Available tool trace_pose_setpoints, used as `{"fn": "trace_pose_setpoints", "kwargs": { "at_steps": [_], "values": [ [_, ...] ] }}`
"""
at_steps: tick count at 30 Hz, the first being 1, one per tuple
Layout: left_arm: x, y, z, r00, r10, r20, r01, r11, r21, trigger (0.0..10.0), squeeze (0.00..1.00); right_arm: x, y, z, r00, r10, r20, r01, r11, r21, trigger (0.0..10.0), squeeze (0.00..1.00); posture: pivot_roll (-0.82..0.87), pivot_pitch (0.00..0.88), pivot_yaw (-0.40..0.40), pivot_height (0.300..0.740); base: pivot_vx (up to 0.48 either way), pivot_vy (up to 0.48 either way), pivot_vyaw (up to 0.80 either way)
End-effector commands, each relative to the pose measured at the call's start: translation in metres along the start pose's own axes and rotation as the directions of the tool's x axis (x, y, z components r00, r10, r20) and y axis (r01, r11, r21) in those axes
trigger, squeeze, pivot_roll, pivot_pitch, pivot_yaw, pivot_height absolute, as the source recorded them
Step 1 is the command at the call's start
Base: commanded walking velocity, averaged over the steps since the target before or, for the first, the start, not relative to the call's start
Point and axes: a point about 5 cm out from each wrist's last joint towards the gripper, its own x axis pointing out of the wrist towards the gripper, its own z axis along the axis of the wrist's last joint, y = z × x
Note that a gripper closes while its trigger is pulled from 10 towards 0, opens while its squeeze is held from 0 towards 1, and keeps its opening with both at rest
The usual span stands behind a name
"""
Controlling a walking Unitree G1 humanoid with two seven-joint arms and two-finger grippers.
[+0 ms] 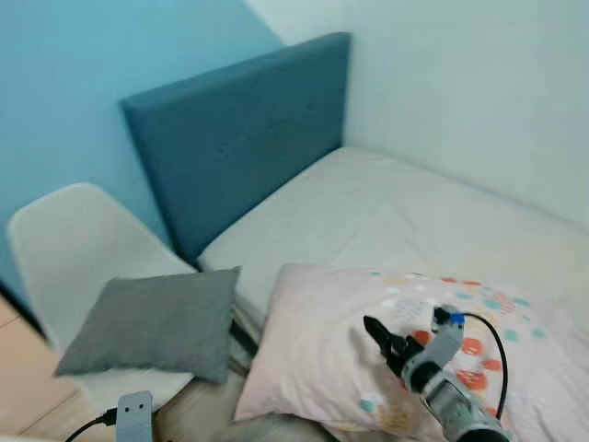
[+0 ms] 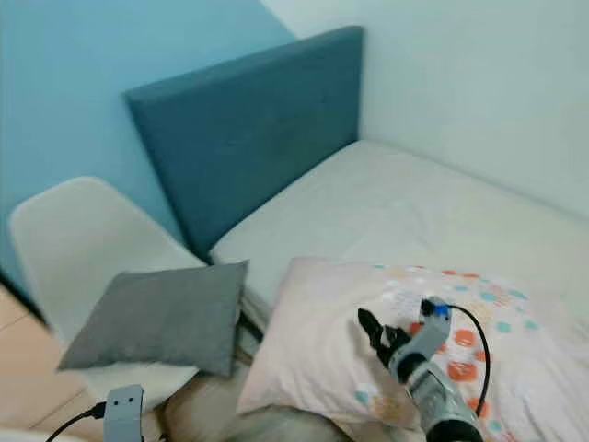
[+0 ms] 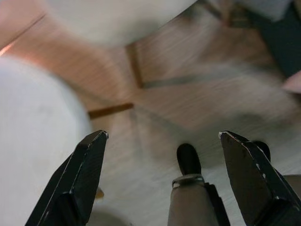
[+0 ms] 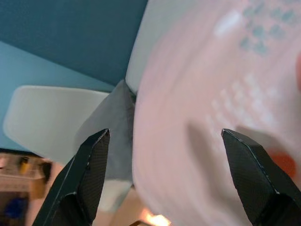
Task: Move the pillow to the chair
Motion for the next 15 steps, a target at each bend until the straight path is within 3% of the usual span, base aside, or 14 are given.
{"fn": "trace_pose_setpoints", "kwargs": {
  "at_steps": [1, 6, 8, 15],
  "values": [
    [0.0, 0.003, -0.001, 1.0, 0.004, -0.008, -0.004, 1.0, 0.017, 10.0, 0.0, -0.002, 0.004, -0.007, 0.996, 0.077, -0.053, -0.076, 0.997, 0.015, 10.0, 0.0, -0.17, 0.06, 0.046, 0.74, 0.0, 0.0, -0.7],
    [0.0, 0.0, 0.001, 1.0, -0.003, -0.002, 0.003, 1.0, 0.021, 10.0, 0.0, -0.019, -0.014, -0.019, 0.991, -0.006, -0.132, 0.007, 1.0, 0.011, 10.0, 0.0, -0.17, 0.06, 0.046, 0.74, 0.0, 0.0, -0.7],
    [0.0, 0.0, 0.0, 1.0, -0.004, -0.004, 0.004, 1.0, 0.024, 10.0, 0.0, -0.028, -0.025, -0.024, 0.986, -0.087, -0.142, 0.09, 0.996, 0.016, 10.0, 0.0, -0.18, 0.062, 0.043, 0.74, 0.0, 0.0, -0.69],
    [-0.001, 0.003, -0.004, 1.0, -0.004, -0.016, 0.005, 0.999, 0.047, 10.0, 0.0, -0.036, -0.033, -0.028, 0.977, -0.16, -0.142, 0.17, 0.984, 0.056, 10.0, 0.0, -0.17, 0.058, 0.049, 0.74, 0.0, 0.0, -0.69]
  ]
}}
